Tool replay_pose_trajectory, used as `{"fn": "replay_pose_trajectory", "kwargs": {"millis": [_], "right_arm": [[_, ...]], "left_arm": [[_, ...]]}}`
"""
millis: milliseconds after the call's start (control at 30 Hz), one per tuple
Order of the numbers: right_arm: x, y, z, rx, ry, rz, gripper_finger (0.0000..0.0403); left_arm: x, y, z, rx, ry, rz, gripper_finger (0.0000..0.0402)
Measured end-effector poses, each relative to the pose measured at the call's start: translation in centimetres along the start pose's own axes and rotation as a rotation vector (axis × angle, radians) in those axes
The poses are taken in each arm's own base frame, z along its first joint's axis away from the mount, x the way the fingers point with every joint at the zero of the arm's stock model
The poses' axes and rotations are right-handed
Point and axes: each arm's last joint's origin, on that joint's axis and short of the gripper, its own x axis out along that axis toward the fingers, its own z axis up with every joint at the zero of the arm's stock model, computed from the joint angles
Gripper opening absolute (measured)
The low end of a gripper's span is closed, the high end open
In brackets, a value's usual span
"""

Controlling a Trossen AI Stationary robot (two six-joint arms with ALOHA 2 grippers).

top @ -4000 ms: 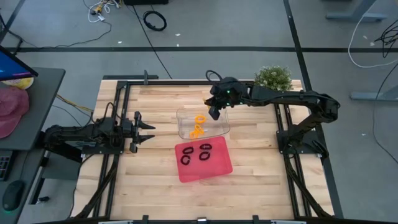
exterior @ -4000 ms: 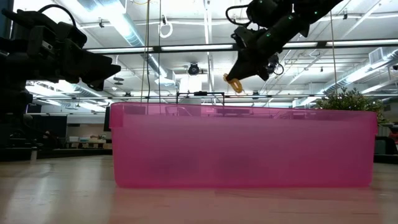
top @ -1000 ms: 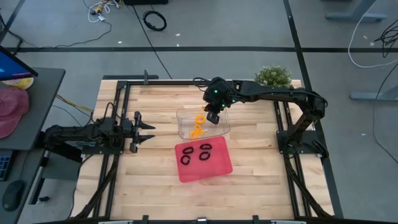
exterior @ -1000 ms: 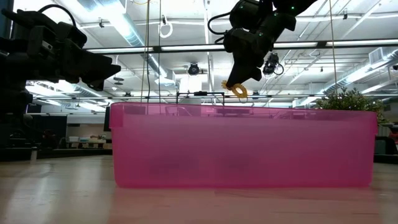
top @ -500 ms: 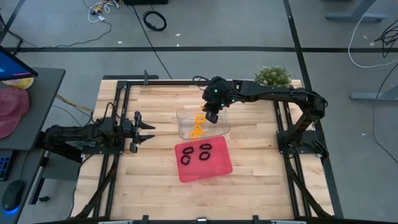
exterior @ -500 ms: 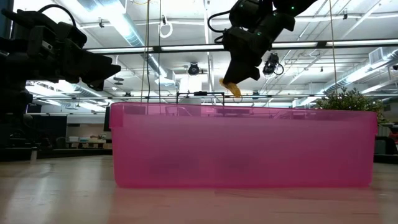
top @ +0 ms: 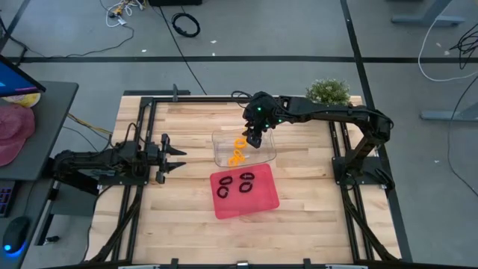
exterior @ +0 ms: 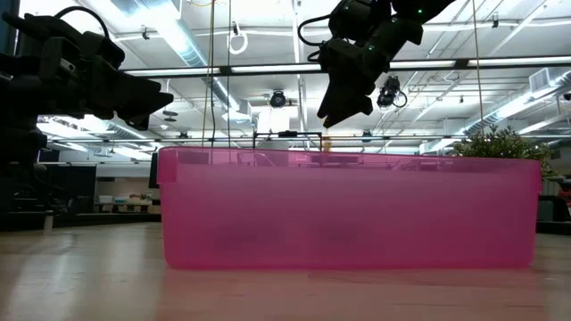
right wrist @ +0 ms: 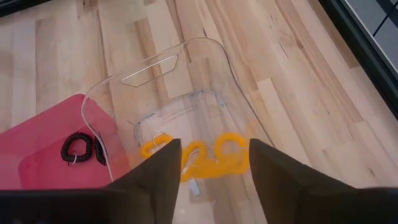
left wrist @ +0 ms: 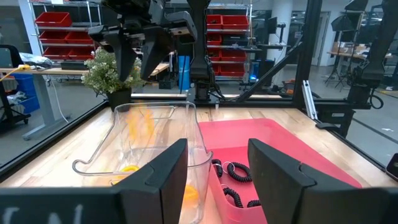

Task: Sort spring keychains
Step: Put the yellow spring keychain into the transparent bin, then return to Home Position

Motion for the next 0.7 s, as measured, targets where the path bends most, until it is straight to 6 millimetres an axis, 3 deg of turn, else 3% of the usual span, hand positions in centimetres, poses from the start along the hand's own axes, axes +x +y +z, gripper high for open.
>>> {"fn": "replay_pose_trajectory", "kwargs": {"millis": [267, 700], "right_arm": [[0.00, 0.00, 0.01, 0.000, -0.001, 0.000, 0.0212], [0.00, 0.01, 0.21, -0.003, -0.021, 0.001, 0.0210]], "left_arm": [[0.00, 0.00, 0.00, 0.000, 0.000, 0.000, 0.0172], [0.00, 0.00, 0.00, 0.000, 0.000, 0.000, 0.0172]]}}
